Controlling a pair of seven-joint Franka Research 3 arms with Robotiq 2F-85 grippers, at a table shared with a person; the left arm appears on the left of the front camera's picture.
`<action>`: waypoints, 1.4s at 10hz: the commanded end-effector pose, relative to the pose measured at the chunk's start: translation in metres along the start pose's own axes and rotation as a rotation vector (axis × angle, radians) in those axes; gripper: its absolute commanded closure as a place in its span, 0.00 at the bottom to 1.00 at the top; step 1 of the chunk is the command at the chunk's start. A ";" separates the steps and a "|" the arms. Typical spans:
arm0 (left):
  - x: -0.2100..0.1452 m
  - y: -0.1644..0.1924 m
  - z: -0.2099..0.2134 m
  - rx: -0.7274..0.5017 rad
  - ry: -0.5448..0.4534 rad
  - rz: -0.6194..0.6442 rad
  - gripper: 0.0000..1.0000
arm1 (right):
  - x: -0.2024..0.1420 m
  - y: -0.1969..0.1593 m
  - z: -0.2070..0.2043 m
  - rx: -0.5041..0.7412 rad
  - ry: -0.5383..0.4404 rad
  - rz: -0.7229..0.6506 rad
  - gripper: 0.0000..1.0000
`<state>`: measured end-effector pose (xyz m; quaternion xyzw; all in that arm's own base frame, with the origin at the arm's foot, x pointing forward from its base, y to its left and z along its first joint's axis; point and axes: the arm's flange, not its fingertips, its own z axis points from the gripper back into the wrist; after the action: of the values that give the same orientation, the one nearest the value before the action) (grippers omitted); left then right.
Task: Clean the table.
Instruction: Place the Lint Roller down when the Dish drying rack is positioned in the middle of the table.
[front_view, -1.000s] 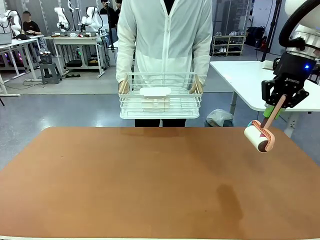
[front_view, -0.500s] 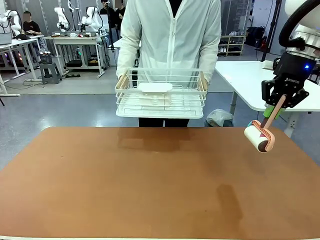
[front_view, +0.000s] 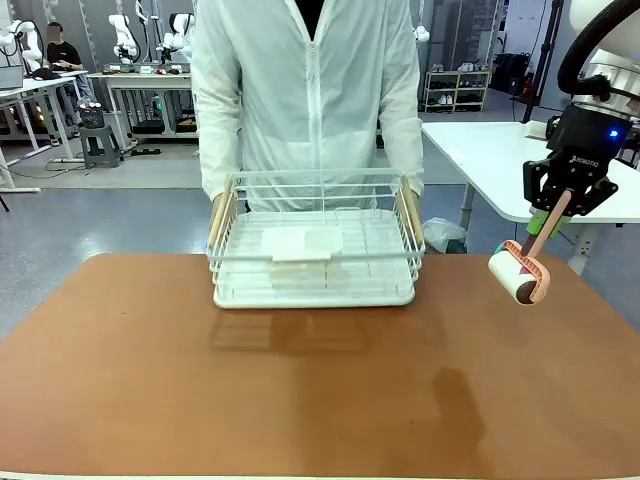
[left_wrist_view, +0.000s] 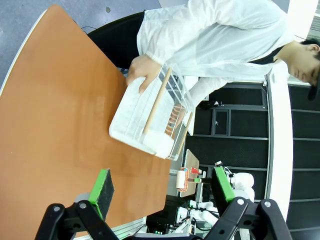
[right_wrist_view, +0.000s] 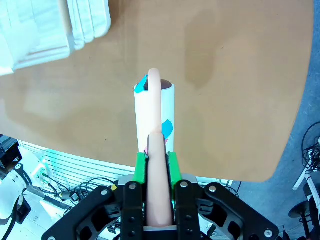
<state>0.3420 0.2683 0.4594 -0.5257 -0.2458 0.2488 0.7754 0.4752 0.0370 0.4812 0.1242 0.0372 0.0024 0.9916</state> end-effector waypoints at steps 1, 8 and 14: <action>0.000 -0.001 0.003 -0.026 -0.001 -0.010 0.00 | -0.002 0.002 0.002 0.001 0.003 0.002 0.79; 0.000 -0.001 0.003 -0.026 -0.001 -0.010 0.00 | -0.002 0.002 0.002 0.001 0.003 0.002 0.79; 0.000 -0.001 0.003 -0.026 -0.001 -0.010 0.00 | -0.002 0.002 0.002 0.001 0.003 0.002 0.79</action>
<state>0.3420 0.2683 0.4594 -0.5257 -0.2458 0.2488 0.7754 0.4752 0.0370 0.4812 0.1242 0.0372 0.0024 0.9916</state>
